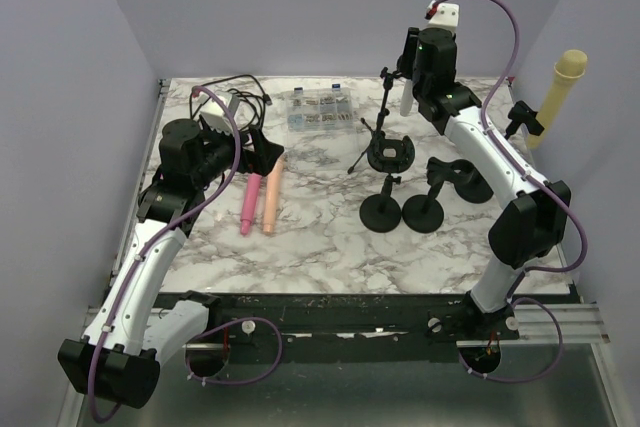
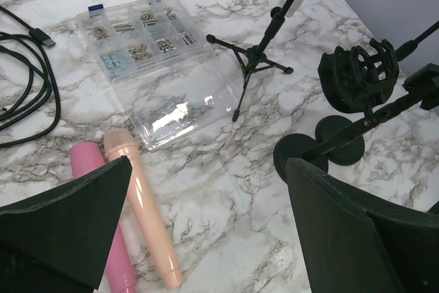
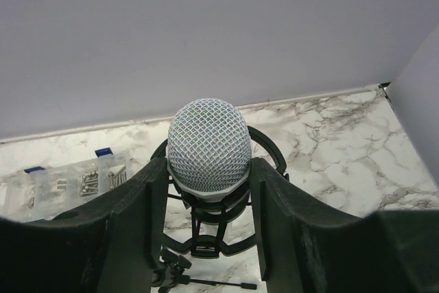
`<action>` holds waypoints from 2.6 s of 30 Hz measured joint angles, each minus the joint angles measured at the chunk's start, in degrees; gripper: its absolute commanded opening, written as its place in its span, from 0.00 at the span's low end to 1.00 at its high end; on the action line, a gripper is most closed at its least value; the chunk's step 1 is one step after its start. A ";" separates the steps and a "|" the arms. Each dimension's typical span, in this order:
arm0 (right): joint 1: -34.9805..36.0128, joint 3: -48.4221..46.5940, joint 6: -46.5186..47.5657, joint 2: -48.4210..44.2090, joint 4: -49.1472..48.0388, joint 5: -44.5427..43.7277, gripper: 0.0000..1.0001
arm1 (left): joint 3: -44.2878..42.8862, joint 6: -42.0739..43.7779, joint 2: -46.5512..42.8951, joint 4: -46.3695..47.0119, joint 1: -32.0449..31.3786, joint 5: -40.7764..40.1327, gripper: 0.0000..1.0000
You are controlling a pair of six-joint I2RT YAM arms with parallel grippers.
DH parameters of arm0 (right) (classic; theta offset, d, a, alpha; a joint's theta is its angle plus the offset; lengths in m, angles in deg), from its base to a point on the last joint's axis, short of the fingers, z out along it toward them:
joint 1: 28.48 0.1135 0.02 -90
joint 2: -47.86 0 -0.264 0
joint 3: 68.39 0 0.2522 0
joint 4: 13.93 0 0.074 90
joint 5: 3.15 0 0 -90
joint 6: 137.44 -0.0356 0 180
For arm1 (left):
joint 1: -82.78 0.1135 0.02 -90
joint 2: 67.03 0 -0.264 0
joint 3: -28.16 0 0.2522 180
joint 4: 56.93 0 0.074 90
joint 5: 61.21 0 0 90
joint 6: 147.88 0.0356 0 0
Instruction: Remove the microphone from the stand
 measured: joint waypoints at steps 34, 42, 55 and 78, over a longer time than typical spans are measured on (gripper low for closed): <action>-0.04 -8.98 4.11 -3.76 0.13 0.52 0.01 | -1.86 -3.52 2.86 -2.95 0.00 -1.66 0.99; -0.04 -21.00 4.44 -3.82 0.81 0.63 0.01 | -3.50 -4.92 4.37 -3.91 0.00 -1.68 0.98; -0.04 -11.26 -4.44 -20.44 2.38 14.80 0.01 | -1.70 -9.33 3.08 -0.90 4.31 4.46 0.99; 16.76 22.05 -26.75 -21.16 -1.09 48.59 0.01 | 6.25 -6.32 -1.09 19.30 -0.90 22.60 0.83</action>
